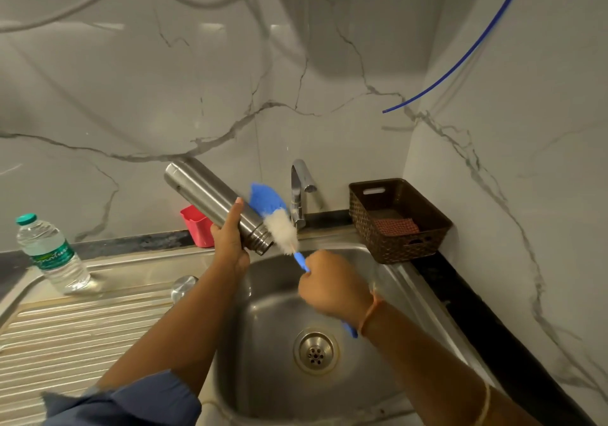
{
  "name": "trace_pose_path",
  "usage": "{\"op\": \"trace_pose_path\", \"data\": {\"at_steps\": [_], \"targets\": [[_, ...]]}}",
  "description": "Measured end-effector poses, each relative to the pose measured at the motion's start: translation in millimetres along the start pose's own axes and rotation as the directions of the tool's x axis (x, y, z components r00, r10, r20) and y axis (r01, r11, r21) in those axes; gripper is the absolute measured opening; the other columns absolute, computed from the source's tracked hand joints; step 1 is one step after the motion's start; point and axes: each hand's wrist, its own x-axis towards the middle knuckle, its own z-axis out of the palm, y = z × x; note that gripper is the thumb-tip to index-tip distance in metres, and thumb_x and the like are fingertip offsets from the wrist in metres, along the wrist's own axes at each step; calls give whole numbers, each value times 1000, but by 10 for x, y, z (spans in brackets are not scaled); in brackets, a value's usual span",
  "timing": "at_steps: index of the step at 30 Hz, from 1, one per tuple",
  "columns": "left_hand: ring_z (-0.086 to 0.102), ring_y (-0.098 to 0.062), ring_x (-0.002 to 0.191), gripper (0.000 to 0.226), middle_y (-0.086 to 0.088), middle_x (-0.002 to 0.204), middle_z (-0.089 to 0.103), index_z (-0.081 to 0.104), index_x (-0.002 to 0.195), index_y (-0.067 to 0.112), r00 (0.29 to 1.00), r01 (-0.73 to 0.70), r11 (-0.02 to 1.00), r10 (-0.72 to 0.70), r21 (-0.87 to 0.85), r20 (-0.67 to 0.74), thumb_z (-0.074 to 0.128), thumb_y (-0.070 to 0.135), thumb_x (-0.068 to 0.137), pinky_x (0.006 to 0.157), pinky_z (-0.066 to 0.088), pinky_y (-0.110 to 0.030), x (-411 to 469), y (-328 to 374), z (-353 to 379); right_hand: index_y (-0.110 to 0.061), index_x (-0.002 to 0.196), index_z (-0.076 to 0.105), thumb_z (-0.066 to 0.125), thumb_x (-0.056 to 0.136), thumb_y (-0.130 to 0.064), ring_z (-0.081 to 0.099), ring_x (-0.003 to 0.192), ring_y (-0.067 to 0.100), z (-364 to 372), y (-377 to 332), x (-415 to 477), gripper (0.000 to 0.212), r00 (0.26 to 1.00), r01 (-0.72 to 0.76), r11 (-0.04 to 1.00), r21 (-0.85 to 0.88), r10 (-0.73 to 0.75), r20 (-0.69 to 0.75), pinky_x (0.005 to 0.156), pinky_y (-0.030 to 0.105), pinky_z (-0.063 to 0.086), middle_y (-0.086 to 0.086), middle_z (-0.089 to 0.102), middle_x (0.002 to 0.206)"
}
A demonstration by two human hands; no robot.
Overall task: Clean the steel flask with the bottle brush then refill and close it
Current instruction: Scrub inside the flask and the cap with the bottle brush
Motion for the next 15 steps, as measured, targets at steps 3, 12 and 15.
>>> {"op": "trace_pose_path", "data": {"at_steps": [3, 12, 15], "targets": [[66, -23, 93, 59, -8, 108, 63, 43, 128, 12, 996, -12, 997, 5, 76, 93, 74, 27, 80, 80, 55, -41, -76, -24, 23, -12, 63, 34, 46, 89, -6, 35, 52, 11, -9, 69, 204, 30, 995, -90, 992, 91, 86, 44, 47, 19, 27, 4, 37, 62], [65, -20, 88, 47, -4, 101, 63, 48, 117, 13, 987, -152, 964, 137, 219, 83, 75, 14, 79, 70, 56, -32, -66, 120, 28, -7, 73, 44, 47, 92, -11, 42, 75, 18, -76, -37, -149, 20, 999, 45, 997, -67, -46, -21, 47, 14, 22, 5, 48, 74], [63, -22, 99, 47, -7, 111, 61, 44, 122, 10, 978, -97, 986, 69, 134, 197, 69, 5, 82, 83, 55, -36, -153, 52, 51, -14, 60, 27, 48, 89, -8, 33, 53, 14, -223, 26, 59, 37, 999, -48, 998, -39, 47, -21, 45, 18, 21, 1, 32, 61]]}}
